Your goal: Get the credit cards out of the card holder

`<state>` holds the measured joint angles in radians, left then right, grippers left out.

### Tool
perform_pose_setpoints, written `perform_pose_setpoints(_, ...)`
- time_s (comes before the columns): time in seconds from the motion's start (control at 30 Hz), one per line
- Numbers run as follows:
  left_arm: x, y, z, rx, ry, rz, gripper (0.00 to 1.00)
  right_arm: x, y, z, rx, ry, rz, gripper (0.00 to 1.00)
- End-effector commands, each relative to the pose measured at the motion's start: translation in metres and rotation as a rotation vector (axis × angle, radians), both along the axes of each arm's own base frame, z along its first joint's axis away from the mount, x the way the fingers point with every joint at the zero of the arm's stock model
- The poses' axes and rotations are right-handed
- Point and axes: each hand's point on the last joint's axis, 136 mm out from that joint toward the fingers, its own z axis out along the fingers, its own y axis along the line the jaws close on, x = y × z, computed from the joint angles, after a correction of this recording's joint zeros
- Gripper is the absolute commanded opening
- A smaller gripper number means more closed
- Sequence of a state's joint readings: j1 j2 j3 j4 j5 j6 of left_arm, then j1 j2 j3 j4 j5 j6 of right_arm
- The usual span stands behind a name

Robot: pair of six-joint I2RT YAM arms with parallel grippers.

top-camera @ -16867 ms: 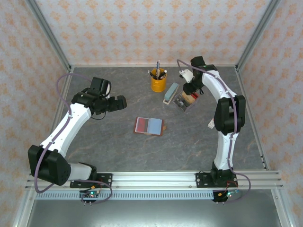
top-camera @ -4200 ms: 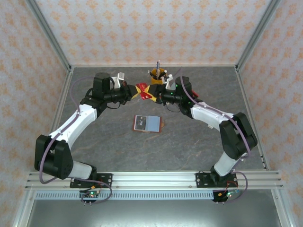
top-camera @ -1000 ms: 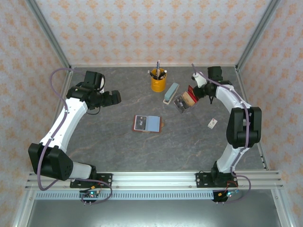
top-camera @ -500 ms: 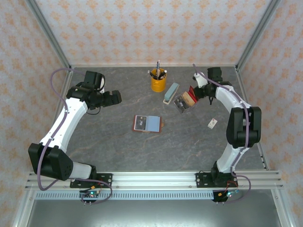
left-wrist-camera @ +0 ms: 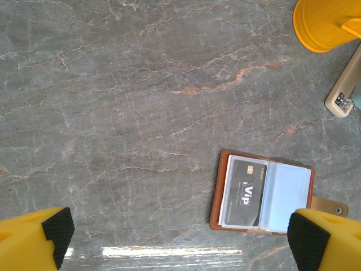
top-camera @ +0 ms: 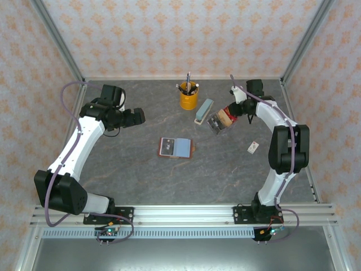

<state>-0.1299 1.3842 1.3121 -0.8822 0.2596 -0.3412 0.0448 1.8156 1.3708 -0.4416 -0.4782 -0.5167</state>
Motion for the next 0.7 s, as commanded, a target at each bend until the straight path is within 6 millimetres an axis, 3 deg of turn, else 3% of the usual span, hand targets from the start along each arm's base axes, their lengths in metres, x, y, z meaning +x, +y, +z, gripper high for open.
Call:
perform_pose_setpoints(0.0,0.004,-0.002,0.001,-0.014,-0.011,-0.004,1.0,0.001,-0.003,0.04,0.023,-0.084,-0.037,0.25)
perform_pose_setpoints(0.1,0.003,-0.002,0.001,-0.027,-0.009,0.005,1.0,-0.005,-0.004,0.054,0.061,-0.097,-0.088,0.29)
perform_pose_setpoints(0.27,0.002,-0.011,-0.004,-0.098,-0.012,0.02,1.0,-0.018,-0.006,0.078,0.252,-0.042,-0.337,0.32)
perform_pose_setpoints(0.37,0.001,-0.02,-0.013,-0.158,-0.01,0.024,1.0,-0.036,0.018,0.081,0.41,0.022,-0.416,0.36)
perform_pose_setpoints(0.47,-0.002,-0.029,-0.025,-0.219,0.003,0.018,1.0,-0.056,0.048,0.072,0.47,0.097,-0.469,0.36)
perform_pose_setpoints(0.57,-0.003,-0.038,-0.039,-0.276,0.016,0.014,1.0,-0.072,0.087,0.059,0.535,0.165,-0.504,0.38)
perform_pose_setpoints(0.67,-0.005,-0.044,-0.053,-0.306,0.031,0.019,1.0,-0.088,0.138,0.046,0.563,0.228,-0.463,0.4)
